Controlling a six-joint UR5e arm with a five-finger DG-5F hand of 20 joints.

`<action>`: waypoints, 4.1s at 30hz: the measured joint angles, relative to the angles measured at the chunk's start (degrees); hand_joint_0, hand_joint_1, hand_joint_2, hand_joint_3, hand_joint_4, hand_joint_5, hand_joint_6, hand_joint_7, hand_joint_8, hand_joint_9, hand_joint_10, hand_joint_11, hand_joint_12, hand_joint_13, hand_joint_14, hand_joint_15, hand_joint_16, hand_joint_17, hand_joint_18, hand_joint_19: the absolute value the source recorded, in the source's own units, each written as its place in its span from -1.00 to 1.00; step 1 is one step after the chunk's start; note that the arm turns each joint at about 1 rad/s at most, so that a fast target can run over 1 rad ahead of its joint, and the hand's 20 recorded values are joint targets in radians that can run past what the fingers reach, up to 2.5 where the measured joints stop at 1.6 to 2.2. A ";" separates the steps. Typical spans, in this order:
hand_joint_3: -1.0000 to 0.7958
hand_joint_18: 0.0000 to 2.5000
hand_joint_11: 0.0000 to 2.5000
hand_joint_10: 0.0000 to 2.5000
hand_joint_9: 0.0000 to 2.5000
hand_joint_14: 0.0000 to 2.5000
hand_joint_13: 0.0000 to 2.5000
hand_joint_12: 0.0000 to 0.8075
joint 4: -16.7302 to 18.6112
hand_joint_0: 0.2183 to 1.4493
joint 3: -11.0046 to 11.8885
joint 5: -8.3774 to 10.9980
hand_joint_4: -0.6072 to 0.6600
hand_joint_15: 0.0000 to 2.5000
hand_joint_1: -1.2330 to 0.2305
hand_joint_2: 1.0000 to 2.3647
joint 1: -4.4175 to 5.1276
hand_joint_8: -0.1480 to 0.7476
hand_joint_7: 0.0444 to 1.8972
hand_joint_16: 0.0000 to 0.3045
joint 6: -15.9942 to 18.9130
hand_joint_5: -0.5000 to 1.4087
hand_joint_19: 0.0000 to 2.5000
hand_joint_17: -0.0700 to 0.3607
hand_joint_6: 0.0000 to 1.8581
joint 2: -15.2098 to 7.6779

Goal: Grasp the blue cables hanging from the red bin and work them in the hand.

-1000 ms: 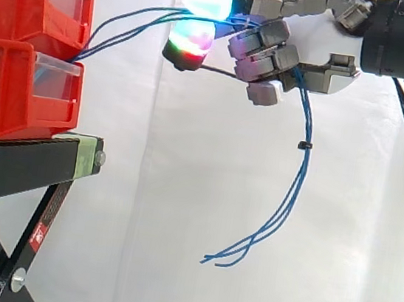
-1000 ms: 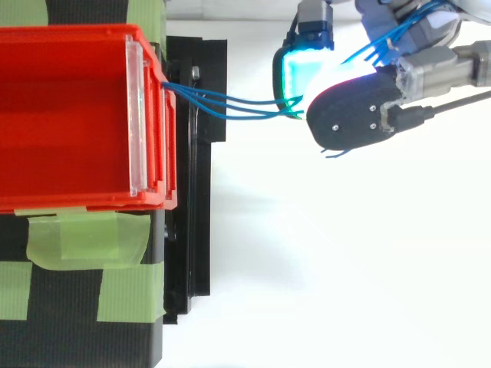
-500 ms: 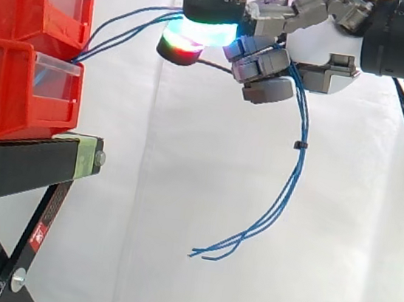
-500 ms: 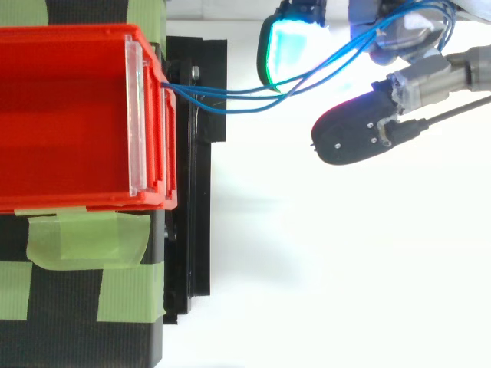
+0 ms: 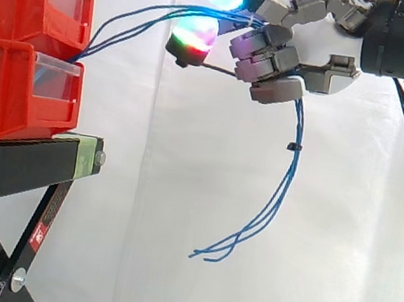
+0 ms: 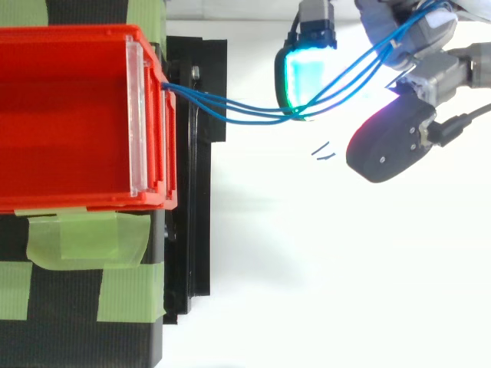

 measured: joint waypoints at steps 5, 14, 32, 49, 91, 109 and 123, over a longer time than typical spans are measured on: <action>-0.80 0.40 1.00 1.00 -0.07 1.00 -0.10 0.07 0.00 0.06 0.02 -0.01 0.29 0.32 -0.19 -0.99 0.01 0.25 0.43 -0.66 -0.15 0.13 0.23 -0.13 -0.60 0.01; -0.38 0.32 1.00 1.00 -0.14 1.00 -0.13 0.17 0.01 0.05 0.03 0.07 0.38 0.35 -0.24 -0.98 0.02 0.29 0.55 -0.59 -0.52 0.14 0.05 -0.02 -1.00 -0.03; -0.71 0.16 1.00 1.00 -0.40 1.00 -0.32 0.20 0.01 0.10 0.02 0.01 0.37 0.37 -0.41 -0.98 0.00 0.28 0.48 -0.64 -0.62 -0.10 0.25 -0.10 -0.87 0.00; -1.00 0.33 1.00 1.00 -0.14 1.00 -0.15 0.09 -0.05 -0.02 0.02 0.15 0.30 0.31 -0.18 -1.00 0.04 0.27 0.42 -0.64 -0.75 0.08 0.16 -0.11 -0.60 -0.02; 0.00 0.12 1.00 1.00 -0.42 1.00 -0.32 0.18 -0.15 0.33 -0.04 0.29 0.35 0.33 -0.37 -0.97 0.16 0.28 0.44 -0.65 -0.79 -0.13 0.18 -0.11 -0.84 -0.06; 0.26 0.04 1.00 1.00 -0.50 1.00 -0.34 0.26 0.09 0.17 -0.02 0.49 0.31 0.25 -0.36 -0.44 0.14 0.32 0.37 -0.55 2.88 -0.17 -0.19 0.05 -0.78 -0.01; 0.49 -0.31 1.00 1.00 -0.57 1.00 -0.47 0.15 1.29 0.70 0.01 0.54 0.10 0.19 -0.31 -0.94 0.23 0.22 0.33 -0.66 15.04 -0.19 -0.35 -0.13 -0.67 0.01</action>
